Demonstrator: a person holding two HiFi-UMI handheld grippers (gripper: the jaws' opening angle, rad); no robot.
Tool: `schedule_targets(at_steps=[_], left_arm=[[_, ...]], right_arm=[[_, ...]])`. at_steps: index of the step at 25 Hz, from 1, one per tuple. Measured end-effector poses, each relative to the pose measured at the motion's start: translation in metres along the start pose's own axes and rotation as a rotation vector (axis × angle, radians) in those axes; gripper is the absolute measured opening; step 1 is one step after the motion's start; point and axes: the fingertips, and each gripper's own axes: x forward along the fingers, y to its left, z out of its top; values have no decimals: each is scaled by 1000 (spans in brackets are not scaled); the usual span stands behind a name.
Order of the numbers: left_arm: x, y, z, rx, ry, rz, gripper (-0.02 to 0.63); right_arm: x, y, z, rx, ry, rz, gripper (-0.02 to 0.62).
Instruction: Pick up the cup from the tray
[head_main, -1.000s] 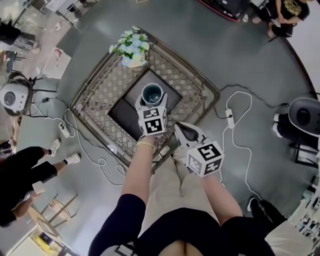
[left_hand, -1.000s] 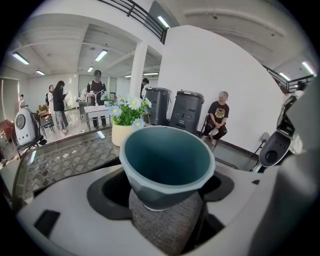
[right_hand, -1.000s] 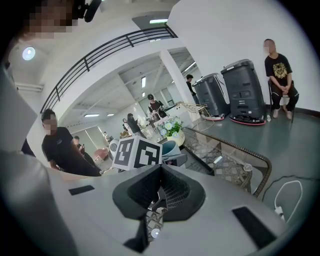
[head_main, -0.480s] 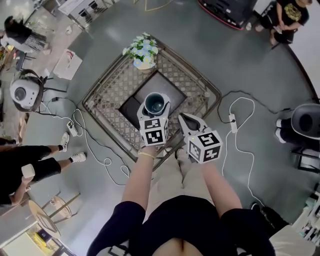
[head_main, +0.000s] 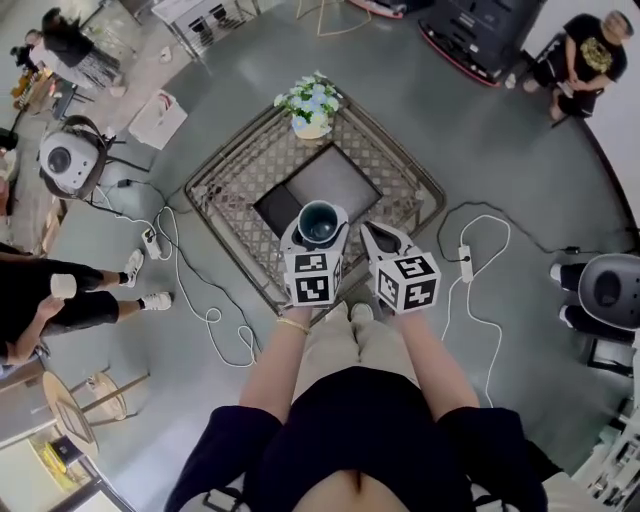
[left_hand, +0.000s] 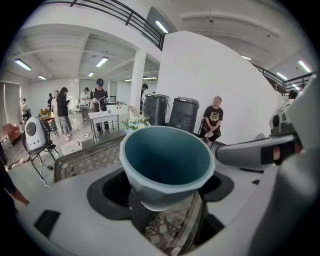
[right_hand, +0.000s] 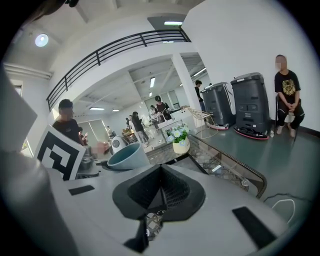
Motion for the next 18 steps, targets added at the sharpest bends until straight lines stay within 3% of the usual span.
schedule_targets(at_steps=[7,18], left_arm=[[-34,-16,-5,-26,-13,-18,383],[-72,-24,-5,-2,-19,-27,383]], right_arm=[[-13,17,-1,-57,8,30,8],[-26,43,-7,-100,6,67,9]])
